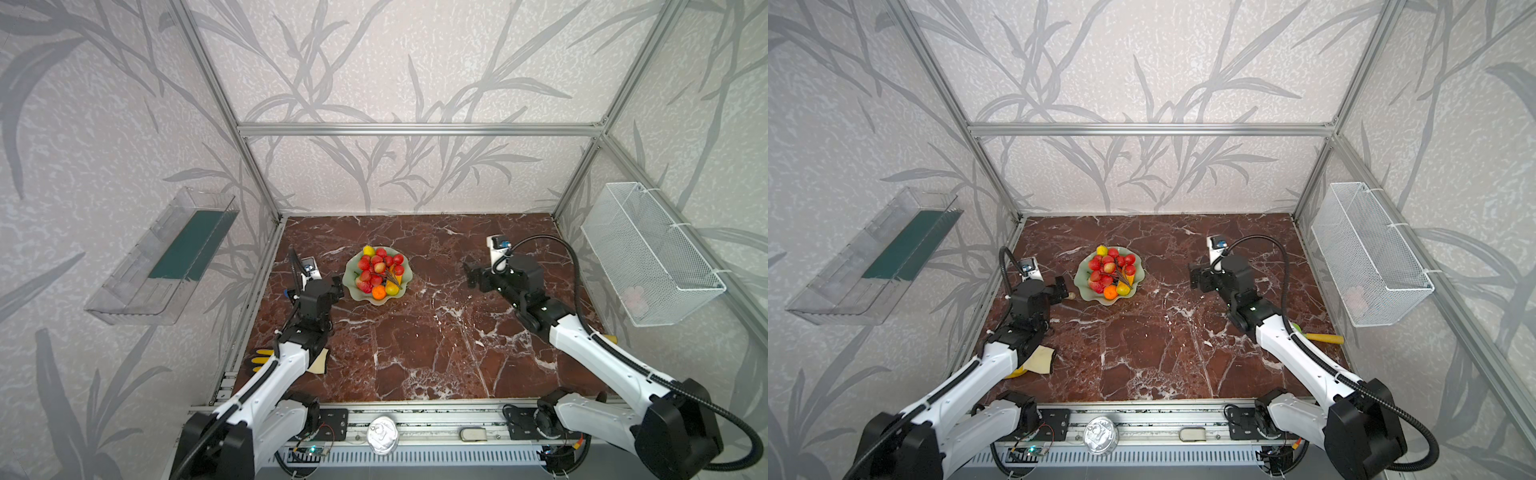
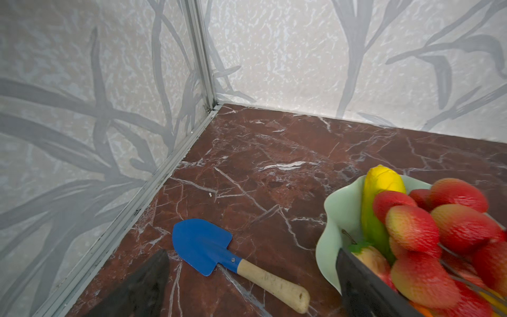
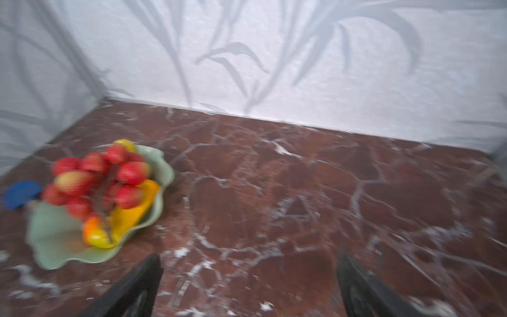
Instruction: Place and organize the fake fruits in the fruit bowl
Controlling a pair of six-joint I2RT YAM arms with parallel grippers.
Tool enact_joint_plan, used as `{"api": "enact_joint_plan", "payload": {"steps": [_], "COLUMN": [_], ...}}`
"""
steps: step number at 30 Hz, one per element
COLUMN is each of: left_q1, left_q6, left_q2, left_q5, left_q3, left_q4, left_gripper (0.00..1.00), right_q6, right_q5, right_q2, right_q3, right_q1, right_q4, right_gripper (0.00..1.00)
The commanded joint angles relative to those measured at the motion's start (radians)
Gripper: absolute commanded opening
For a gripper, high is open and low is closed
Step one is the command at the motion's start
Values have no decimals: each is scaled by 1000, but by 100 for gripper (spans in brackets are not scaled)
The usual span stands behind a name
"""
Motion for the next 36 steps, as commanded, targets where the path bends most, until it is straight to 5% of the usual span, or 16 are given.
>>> {"api": "enact_joint_plan", "payload": {"steps": [1, 4, 9, 12, 15, 18, 20, 23, 26, 29, 36], "left_q1": [35, 132, 341, 342, 341, 327, 324, 318, 313, 295, 290], "left_q6": [119, 89, -36, -31, 5, 32, 46, 18, 63, 97, 91], "left_q2": [110, 211, 395, 357, 412, 448, 562, 454, 541, 490, 515], "left_q5": [-115, -26, 281, 330, 362, 416, 400, 357, 416, 460, 417], "left_q3": [-57, -106, -108, -56, -89, -145, -196, -158, -164, -110, -84], "left_q4": [269, 434, 567, 404, 556, 648, 936, 686, 841, 654, 647], "left_gripper": [95, 96, 96, 97, 97, 97, 99, 99, 99, 99, 99], "right_q6": [-88, -168, -240, -226, -231, -246, -245, -246, -244, -244, -244], "right_q5": [93, 109, 159, 64, 55, 2, -9, -5, -8, -8, -8], "right_q2": [0, 74, 281, 400, 494, 485, 478, 480, 481, 482, 482], "right_q3": [-137, -218, -314, -339, -372, -369, -367, -363, -362, -360, -361], "right_q1": [-87, -128, -163, -197, -201, -203, -204, -204, -206, -206, -207], "right_q4": [143, 328, 709, 848, 995, 972, 953, 954, 952, 953, 949], "right_gripper": [99, 99, 99, 99, 99, 99, 99, 99, 99, 99, 99]}}
